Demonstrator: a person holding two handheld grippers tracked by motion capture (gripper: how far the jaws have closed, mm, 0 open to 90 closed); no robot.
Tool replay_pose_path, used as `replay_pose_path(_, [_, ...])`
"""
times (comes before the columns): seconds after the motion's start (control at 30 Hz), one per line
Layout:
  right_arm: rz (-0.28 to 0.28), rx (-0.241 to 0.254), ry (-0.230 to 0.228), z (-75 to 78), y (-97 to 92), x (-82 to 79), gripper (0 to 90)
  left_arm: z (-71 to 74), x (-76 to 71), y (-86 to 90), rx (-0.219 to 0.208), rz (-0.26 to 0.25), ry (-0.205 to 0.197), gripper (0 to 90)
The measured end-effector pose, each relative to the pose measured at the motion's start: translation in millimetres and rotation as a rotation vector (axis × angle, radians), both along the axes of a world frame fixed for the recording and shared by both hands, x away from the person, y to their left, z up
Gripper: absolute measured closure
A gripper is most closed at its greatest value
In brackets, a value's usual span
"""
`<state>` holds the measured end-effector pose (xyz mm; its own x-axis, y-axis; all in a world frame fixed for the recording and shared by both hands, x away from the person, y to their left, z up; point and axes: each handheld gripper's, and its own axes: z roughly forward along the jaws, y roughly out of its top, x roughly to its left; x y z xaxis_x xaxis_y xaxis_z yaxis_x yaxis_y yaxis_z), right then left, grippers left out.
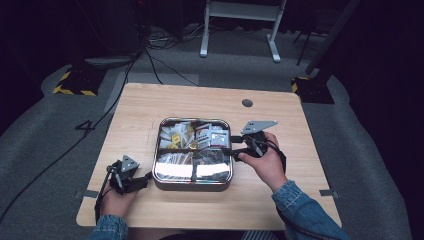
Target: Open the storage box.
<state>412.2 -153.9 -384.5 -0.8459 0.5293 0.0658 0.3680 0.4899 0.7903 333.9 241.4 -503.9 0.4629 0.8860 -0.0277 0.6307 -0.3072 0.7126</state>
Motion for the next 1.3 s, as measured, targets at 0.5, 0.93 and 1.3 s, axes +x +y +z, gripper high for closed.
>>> replay_pose_path(0.5, [0.081,-0.047,0.038,-18.8,53.7,19.3,40.3,0.0,0.1,0.1,-0.001,0.002,0.0,38.1])
replay_pose_path(0.93, [0.118,-0.046,0.076,-39.4,91.5,34.0,43.9,-0.1,0.4,0.2,-0.001,0.003,-0.003,38.4])
replay_pose_path(1.3, [0.095,-0.074,0.042,-54.2,101.3,39.6,58.3,-0.1,0.4,0.1,-0.002,0.004,-0.002,38.4])
